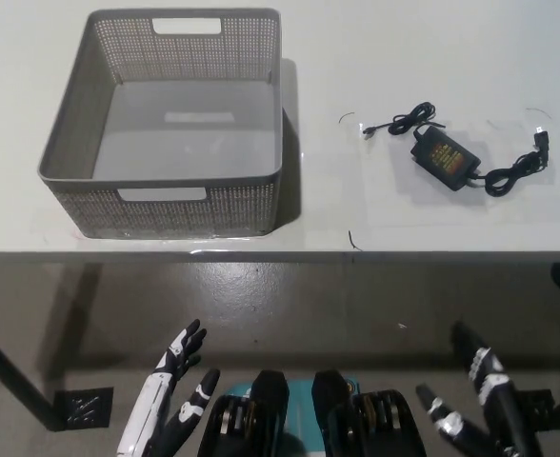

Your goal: Use the right hand to pick up a black power cord and place it into a container on the left hand side

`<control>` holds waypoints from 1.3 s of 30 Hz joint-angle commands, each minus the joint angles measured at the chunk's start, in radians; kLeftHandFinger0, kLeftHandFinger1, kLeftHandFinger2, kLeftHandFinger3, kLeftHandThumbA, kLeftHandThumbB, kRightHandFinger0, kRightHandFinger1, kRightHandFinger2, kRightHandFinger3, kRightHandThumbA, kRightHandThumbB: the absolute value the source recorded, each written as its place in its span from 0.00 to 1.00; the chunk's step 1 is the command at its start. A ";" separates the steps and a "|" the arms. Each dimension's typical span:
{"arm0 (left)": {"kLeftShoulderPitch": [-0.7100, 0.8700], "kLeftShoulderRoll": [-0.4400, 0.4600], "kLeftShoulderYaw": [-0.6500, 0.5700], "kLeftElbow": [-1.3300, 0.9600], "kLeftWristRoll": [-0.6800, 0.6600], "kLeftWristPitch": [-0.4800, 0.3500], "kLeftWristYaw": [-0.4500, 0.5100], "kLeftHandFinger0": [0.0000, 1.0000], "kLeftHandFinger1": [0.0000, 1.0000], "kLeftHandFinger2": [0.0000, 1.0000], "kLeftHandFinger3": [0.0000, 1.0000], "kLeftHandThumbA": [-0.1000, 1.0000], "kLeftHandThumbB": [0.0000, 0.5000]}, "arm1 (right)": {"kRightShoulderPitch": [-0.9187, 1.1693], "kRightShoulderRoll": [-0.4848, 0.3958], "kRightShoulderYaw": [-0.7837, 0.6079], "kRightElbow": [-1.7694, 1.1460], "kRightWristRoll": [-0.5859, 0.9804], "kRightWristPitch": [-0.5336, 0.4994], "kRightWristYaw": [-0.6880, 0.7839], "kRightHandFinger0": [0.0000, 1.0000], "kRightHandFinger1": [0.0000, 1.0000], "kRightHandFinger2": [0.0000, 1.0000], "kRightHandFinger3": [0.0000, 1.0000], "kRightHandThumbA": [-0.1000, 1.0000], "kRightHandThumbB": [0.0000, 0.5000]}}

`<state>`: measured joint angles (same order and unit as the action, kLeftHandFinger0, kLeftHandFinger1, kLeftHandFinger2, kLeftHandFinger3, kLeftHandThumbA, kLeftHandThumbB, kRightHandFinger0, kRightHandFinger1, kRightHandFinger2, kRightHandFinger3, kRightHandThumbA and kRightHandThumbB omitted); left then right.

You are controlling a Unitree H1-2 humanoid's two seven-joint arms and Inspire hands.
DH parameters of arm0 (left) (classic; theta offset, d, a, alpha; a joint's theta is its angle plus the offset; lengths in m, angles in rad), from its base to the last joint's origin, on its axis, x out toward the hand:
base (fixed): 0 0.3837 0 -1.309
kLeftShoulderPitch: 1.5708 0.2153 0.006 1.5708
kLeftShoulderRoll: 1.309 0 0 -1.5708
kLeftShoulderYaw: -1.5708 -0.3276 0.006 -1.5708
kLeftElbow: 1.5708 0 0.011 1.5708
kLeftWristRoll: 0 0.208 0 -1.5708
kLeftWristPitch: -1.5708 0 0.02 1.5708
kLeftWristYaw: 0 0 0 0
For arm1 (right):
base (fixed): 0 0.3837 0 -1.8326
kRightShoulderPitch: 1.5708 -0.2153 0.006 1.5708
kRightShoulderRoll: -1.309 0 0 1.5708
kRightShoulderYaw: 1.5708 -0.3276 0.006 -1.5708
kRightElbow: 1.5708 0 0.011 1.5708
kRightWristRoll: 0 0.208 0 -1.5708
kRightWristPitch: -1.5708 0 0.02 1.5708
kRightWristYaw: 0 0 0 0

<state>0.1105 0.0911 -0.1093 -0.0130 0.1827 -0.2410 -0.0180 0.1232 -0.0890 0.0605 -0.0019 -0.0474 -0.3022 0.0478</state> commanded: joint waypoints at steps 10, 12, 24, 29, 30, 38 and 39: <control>-0.014 0.011 0.002 -0.048 0.012 -0.030 -0.004 1.00 1.00 1.00 1.00 0.84 0.12 | -0.169 -0.100 -0.105 -0.262 -0.204 0.170 -0.022 1.00 1.00 1.00 1.00 1.00 1.00; -0.016 0.012 0.001 -0.050 0.013 -0.022 -0.007 1.00 1.00 1.00 1.00 0.83 0.11 | -0.222 -0.138 -0.119 -0.298 -0.234 0.237 -0.003 1.00 1.00 1.00 1.00 0.98 0.99; -0.002 0.018 0.002 -0.046 0.017 -0.039 -0.004 1.00 1.00 1.00 1.00 0.83 0.10 | -0.531 -0.259 -0.116 -0.147 -0.321 0.356 -0.005 1.00 1.00 1.00 1.00 0.96 0.91; 0.014 0.020 0.005 -0.046 0.010 -0.052 -0.003 1.00 1.00 1.00 1.00 0.87 0.09 | -0.681 -0.278 -0.073 0.010 -0.344 0.335 -0.009 1.00 1.00 1.00 1.00 0.87 0.91; 0.021 0.019 0.004 -0.044 0.011 -0.058 -0.002 1.00 1.00 1.00 1.00 0.89 0.08 | -0.715 -0.280 -0.058 0.052 -0.367 0.337 -0.016 1.00 1.00 1.00 1.00 0.87 0.97; 0.058 0.019 0.008 -0.047 0.023 -0.086 0.009 1.00 1.00 1.00 1.00 0.96 0.06 | -0.917 -0.298 0.059 0.329 -0.464 0.366 -0.009 1.00 1.00 1.00 1.00 0.81 0.94; 0.060 0.019 0.009 -0.047 0.020 -0.088 0.007 1.00 1.00 1.00 1.00 0.96 0.06 | -0.932 -0.299 0.069 0.353 -0.468 0.363 -0.012 1.00 1.00 1.00 1.00 0.81 0.95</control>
<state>0.1598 0.1040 -0.1055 -0.0278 0.1923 -0.2674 -0.0254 -0.6884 -0.3598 0.0939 0.2700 -0.4435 0.0536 0.0453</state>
